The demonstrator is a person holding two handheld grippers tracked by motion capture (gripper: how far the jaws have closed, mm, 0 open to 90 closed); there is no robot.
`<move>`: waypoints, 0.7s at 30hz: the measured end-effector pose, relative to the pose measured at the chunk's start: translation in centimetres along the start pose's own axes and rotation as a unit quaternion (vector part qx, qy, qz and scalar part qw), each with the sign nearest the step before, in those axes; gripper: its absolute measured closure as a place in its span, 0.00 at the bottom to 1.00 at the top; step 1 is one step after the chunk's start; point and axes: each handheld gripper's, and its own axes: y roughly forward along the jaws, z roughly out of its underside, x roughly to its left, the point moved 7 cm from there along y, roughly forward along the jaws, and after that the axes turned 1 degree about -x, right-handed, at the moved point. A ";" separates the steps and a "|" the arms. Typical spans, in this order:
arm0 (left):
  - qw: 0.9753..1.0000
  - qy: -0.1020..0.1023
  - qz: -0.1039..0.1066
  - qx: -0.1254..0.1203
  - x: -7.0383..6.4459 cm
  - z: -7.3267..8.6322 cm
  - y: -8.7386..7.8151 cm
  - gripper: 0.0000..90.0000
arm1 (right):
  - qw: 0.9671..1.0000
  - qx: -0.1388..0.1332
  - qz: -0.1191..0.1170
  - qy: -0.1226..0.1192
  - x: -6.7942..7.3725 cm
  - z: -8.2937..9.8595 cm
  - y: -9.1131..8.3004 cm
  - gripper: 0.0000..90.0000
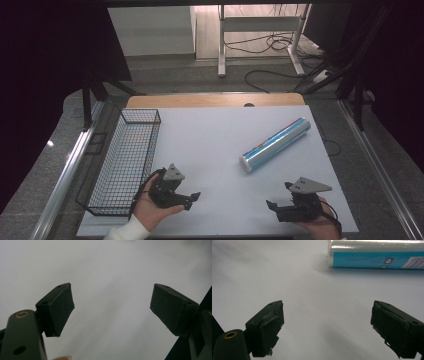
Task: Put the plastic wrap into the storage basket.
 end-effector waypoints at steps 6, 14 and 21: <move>1.000 0.014 0.016 0.004 -0.7 -2.5 1.3 0.24 | 1.000 0.002 -0.001 -0.001 -0.1 0.0 0.1 0.13; 0.999 0.023 0.038 0.006 -1.7 -6.7 4.0 0.24 | 1.000 0.008 0.005 -0.002 -0.4 0.2 0.2 0.13; 0.998 0.034 0.053 0.024 -2.3 -9.8 6.6 0.24 | 1.000 0.011 0.009 -0.001 -0.7 0.4 0.2 0.13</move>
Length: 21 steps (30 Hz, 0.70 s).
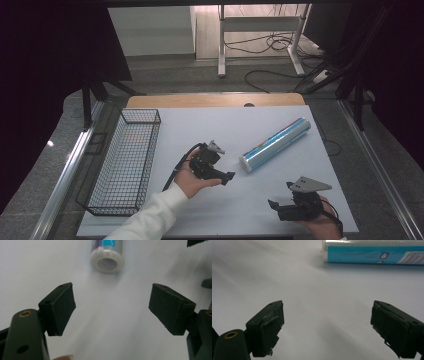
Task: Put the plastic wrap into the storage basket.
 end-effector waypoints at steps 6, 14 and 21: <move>1.000 0.008 0.009 0.018 -0.2 -2.5 2.5 0.24 | 1.000 0.003 0.005 0.000 -0.2 0.2 0.0 0.13; 0.999 0.007 0.013 0.041 -0.2 -5.3 5.9 0.22 | 1.000 0.008 0.010 0.001 -0.6 0.3 -0.1 0.13; 0.997 0.014 0.009 0.074 0.3 -5.7 8.8 0.22 | 1.000 0.008 0.009 -0.002 -0.6 0.4 -0.1 0.13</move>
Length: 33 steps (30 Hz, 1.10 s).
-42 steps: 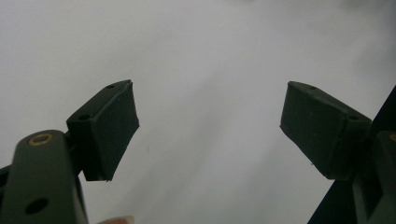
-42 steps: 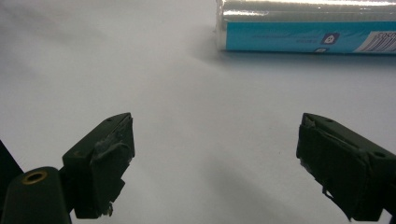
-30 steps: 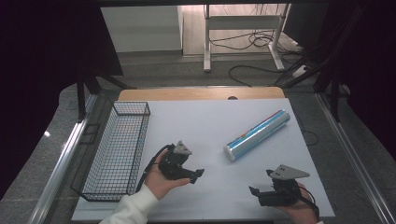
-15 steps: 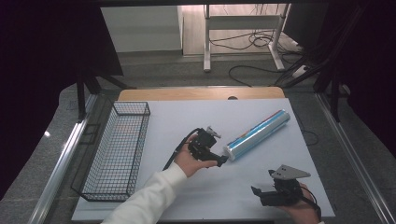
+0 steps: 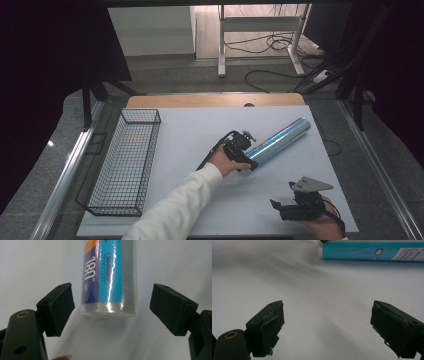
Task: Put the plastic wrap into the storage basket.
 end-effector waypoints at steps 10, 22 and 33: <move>1.000 0.000 0.001 0.029 0.3 -0.1 2.6 0.27 | 1.000 0.003 -0.002 -0.003 0.1 0.1 0.0 0.13; 0.999 0.008 0.003 0.045 0.5 0.5 2.6 0.36 | 1.000 0.006 0.000 -0.005 0.1 0.1 0.1 0.13; 0.998 0.001 -0.006 0.069 1.0 5.4 -0.4 0.36 | 1.000 0.009 0.006 0.000 -0.1 0.4 -0.1 0.13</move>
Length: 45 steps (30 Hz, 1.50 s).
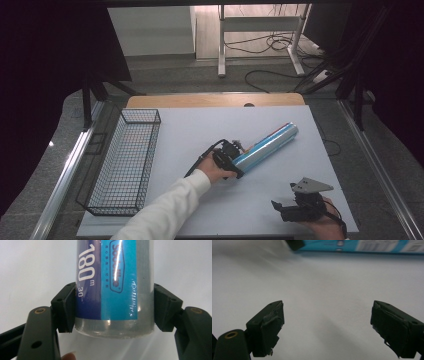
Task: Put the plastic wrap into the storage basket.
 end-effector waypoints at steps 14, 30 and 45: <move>1.000 -0.019 0.005 0.001 -0.4 8.5 -3.3 0.36 | 1.000 0.003 -0.001 -0.005 0.4 -0.2 0.3 0.13; 0.999 -0.032 0.000 -0.009 -0.2 4.8 -3.4 0.19 | 1.000 0.009 -0.004 -0.018 0.6 -0.4 0.7 0.14; 0.999 -0.027 0.025 0.003 0.0 -1.9 -0.1 0.21 | 1.000 0.013 -0.003 -0.014 0.4 0.0 0.5 0.14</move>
